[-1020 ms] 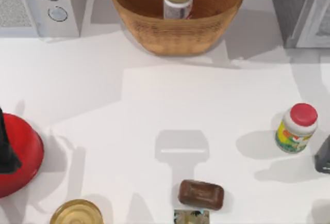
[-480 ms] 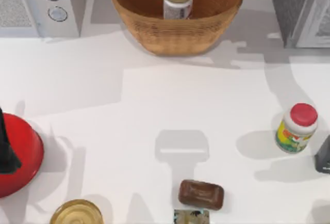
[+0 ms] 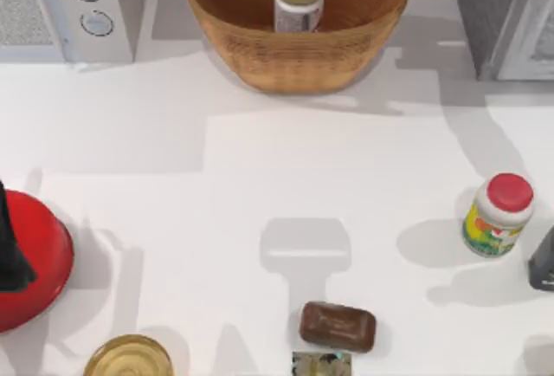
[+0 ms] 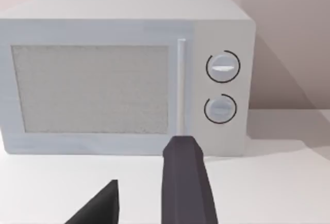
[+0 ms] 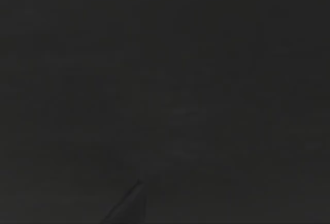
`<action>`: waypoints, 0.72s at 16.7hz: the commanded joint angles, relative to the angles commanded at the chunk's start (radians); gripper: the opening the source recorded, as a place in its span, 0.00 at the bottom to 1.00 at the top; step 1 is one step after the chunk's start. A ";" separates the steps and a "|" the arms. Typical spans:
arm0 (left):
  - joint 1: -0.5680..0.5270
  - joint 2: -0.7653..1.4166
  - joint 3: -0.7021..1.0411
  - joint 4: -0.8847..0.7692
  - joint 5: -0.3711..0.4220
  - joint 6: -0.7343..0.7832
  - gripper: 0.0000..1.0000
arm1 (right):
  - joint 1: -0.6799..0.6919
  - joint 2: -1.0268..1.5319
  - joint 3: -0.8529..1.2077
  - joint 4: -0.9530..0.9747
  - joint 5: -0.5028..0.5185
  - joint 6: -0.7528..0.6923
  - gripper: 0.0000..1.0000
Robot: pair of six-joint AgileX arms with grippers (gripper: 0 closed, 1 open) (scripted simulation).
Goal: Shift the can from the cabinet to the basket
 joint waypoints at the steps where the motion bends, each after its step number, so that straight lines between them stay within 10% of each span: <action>1: 0.000 0.000 0.000 0.000 0.000 0.000 1.00 | -0.007 0.014 0.010 0.004 -0.008 0.000 1.00; 12: 0.000 0.000 0.000 0.000 0.000 0.000 1.00 | -0.034 -0.184 -0.198 0.068 -0.061 -0.001 1.00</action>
